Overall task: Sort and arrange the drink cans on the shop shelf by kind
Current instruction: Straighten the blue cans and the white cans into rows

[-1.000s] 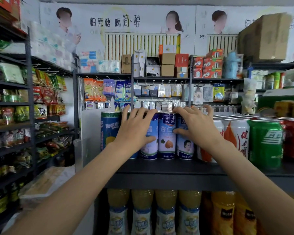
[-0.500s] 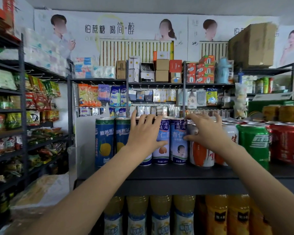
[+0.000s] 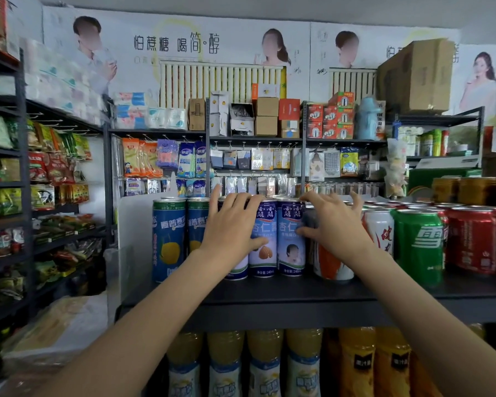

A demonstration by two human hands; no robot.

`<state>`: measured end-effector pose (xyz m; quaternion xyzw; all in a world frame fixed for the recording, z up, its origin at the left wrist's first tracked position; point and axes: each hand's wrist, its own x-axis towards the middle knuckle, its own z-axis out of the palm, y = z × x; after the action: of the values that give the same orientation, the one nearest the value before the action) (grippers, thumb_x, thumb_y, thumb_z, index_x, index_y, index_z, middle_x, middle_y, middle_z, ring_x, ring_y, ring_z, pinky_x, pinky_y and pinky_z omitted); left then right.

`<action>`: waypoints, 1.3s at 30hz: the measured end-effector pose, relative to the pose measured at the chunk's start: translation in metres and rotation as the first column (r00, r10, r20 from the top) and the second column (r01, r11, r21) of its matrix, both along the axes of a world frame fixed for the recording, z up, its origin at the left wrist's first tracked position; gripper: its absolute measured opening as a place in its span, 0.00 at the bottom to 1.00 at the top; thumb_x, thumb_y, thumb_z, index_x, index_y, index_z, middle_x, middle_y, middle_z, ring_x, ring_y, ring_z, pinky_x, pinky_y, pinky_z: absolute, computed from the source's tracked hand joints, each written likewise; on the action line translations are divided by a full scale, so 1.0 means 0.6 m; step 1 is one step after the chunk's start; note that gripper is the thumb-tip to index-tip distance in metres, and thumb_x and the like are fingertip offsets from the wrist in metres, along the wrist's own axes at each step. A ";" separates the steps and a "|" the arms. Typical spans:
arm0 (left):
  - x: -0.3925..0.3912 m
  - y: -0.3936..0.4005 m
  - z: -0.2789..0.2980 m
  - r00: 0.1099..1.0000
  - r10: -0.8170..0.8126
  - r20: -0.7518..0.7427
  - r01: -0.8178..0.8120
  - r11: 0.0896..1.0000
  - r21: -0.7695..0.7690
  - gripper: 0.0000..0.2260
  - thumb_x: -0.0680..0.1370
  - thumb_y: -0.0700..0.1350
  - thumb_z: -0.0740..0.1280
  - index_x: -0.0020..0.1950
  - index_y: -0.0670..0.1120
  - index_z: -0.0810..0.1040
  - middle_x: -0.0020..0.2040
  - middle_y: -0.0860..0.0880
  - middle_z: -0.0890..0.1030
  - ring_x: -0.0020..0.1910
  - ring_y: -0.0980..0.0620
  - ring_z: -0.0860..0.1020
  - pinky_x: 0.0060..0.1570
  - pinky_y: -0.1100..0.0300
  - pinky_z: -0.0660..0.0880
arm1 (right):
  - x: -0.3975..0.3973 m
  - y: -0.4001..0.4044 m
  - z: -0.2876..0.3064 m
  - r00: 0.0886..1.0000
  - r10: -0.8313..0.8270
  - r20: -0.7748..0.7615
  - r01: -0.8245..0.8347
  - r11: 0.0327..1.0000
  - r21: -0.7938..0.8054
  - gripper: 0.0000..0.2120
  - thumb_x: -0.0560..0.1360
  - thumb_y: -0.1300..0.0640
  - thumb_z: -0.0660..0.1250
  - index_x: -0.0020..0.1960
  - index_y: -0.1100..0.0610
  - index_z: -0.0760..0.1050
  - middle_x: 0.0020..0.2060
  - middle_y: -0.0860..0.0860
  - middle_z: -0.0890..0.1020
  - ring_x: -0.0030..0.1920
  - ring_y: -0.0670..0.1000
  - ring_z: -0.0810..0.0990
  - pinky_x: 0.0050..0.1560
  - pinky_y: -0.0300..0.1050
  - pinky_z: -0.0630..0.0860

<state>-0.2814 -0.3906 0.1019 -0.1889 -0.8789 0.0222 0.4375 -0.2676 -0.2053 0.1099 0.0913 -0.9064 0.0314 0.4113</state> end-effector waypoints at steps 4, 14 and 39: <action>0.017 0.015 0.004 0.996 -0.082 -0.035 0.086 0.991 0.107 0.31 0.74 0.60 0.63 0.73 0.51 0.57 0.70 0.53 0.64 0.71 0.53 0.59 0.70 0.50 0.35 | 0.032 0.056 0.019 0.998 0.057 -0.039 -0.060 0.992 -0.107 0.31 0.73 0.46 0.66 0.72 0.48 0.59 0.67 0.49 0.71 0.70 0.50 0.64 0.72 0.59 0.45; 0.035 0.145 -0.018 0.980 -0.192 0.060 0.182 0.973 0.141 0.37 0.72 0.65 0.62 0.74 0.51 0.54 0.74 0.54 0.60 0.73 0.56 0.55 0.71 0.53 0.35 | 0.058 0.166 -0.019 0.993 0.021 0.117 -0.034 0.993 0.111 0.40 0.69 0.35 0.65 0.74 0.46 0.52 0.72 0.44 0.61 0.73 0.45 0.53 0.72 0.56 0.37; 0.020 0.217 0.044 0.925 0.120 0.360 -0.061 0.983 -0.171 0.43 0.65 0.69 0.67 0.72 0.49 0.56 0.71 0.52 0.63 0.72 0.53 0.59 0.69 0.46 0.31 | 0.038 0.233 0.002 0.983 0.092 0.160 -0.128 0.964 0.232 0.30 0.71 0.38 0.65 0.68 0.47 0.60 0.64 0.43 0.70 0.67 0.48 0.67 0.71 0.62 0.41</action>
<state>-0.2691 -0.2606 0.1286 -0.1825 -0.9486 0.0757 0.2470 -0.2450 -0.0656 0.1112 0.1881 -0.9249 -0.0494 0.3266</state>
